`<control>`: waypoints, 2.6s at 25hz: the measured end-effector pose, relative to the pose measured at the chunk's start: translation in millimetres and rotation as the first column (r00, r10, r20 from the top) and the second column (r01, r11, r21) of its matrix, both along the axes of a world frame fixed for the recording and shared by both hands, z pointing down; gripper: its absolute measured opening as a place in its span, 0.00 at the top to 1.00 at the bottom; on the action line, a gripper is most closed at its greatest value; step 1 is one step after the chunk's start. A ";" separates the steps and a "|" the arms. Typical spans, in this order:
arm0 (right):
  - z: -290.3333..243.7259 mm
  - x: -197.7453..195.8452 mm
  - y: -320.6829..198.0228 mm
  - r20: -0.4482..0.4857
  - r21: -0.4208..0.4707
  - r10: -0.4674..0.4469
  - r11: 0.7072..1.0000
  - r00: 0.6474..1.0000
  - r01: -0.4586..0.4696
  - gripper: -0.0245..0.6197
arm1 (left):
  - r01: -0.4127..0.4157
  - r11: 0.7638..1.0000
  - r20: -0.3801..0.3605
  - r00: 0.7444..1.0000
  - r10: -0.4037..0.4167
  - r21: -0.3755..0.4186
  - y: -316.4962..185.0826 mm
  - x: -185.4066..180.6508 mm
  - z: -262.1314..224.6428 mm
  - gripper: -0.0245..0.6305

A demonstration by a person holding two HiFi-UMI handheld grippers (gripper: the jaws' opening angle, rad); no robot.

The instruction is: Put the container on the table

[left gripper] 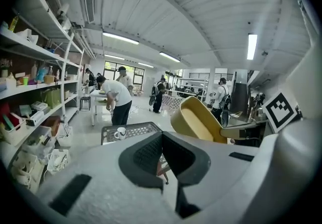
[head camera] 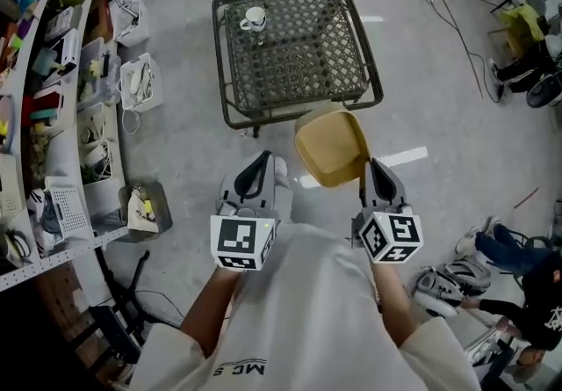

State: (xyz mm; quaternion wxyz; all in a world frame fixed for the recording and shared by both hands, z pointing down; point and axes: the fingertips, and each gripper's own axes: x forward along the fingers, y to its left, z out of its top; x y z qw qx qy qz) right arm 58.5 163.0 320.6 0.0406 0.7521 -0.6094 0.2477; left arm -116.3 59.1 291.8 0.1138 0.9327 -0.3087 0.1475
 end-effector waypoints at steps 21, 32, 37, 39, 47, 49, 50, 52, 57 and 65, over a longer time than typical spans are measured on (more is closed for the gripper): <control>1.2 79.6 -170.7 -0.019 -0.028 -0.105 0.994 0.994 0.104 0.92 | 0.070 0.996 0.043 0.997 -0.068 -0.056 -134.3 65.0 16.3 0.93; 19.5 127.1 -219.6 0.045 -0.050 -0.208 0.976 0.977 0.210 0.92 | 0.163 0.980 0.050 0.986 -0.159 -0.113 -150.5 120.4 27.5 0.93; 26.6 148.4 -238.3 0.030 -0.072 -0.252 0.965 0.967 0.254 0.92 | 0.169 0.977 0.044 0.985 -0.165 -0.130 -153.5 142.8 33.2 0.93; 31.6 156.9 -246.8 0.025 -0.087 -0.266 0.960 0.964 0.267 0.92 | 0.177 0.975 0.047 0.984 -0.172 -0.137 -155.6 151.0 38.2 0.93; 85.7 169.9 -290.4 0.043 -0.143 -0.282 0.948 0.958 0.286 0.92 | 0.230 0.956 0.097 0.972 -0.216 -0.182 -177.8 159.2 86.5 0.93; 98.2 168.1 -296.4 0.047 -0.160 -0.290 0.942 0.956 0.294 0.92 | 0.245 0.950 0.111 0.968 -0.227 -0.193 -178.1 157.2 94.1 0.93; 104.1 167.3 -297.4 0.049 -0.168 -0.293 0.940 0.955 0.297 0.92 | 0.250 0.948 0.122 0.966 -0.230 -0.195 -176.8 156.0 97.8 0.93; 116.7 166.8 -299.1 0.053 -0.182 -0.298 0.936 0.953 0.303 0.92 | 0.256 0.947 0.142 0.962 -0.232 -0.192 -175.6 154.4 105.1 0.93; 155.5 167.8 -310.0 0.062 -0.229 -0.309 0.921 0.949 0.315 0.92 | 0.265 0.949 0.161 0.958 -0.239 -0.173 -186.2 154.1 121.4 0.93; 225.1 167.5 -328.7 0.074 -0.303 -0.309 0.899 0.948 0.316 0.92 | 0.284 0.939 0.170 0.952 -0.253 -0.192 -201.9 158.4 151.6 0.93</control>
